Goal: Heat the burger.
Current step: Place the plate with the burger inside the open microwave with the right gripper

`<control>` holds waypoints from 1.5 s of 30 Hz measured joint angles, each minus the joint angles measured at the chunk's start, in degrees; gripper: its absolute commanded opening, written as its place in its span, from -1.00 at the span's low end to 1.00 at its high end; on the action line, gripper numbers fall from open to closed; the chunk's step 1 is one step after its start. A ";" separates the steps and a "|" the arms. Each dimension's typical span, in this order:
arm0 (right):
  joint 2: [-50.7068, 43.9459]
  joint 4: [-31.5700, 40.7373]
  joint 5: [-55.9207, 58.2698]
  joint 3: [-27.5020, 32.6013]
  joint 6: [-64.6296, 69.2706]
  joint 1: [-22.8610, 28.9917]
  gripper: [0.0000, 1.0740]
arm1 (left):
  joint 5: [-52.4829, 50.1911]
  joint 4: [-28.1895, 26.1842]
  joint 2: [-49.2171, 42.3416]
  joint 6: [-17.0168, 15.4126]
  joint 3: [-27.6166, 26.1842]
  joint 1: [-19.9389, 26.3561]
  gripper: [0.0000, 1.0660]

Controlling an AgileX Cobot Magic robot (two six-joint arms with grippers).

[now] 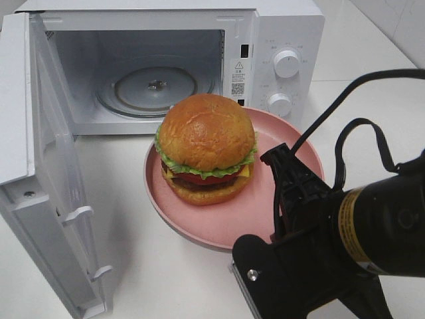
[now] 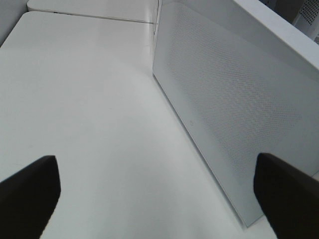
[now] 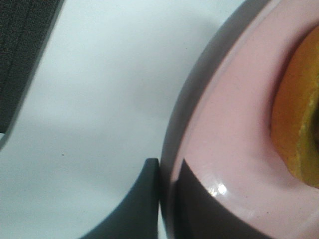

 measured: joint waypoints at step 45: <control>0.11 32.89 -6.93 0.00 -57.01 -25.73 -1.00 | 0.00 0.00 0.00 0.00 0.00 0.00 0.83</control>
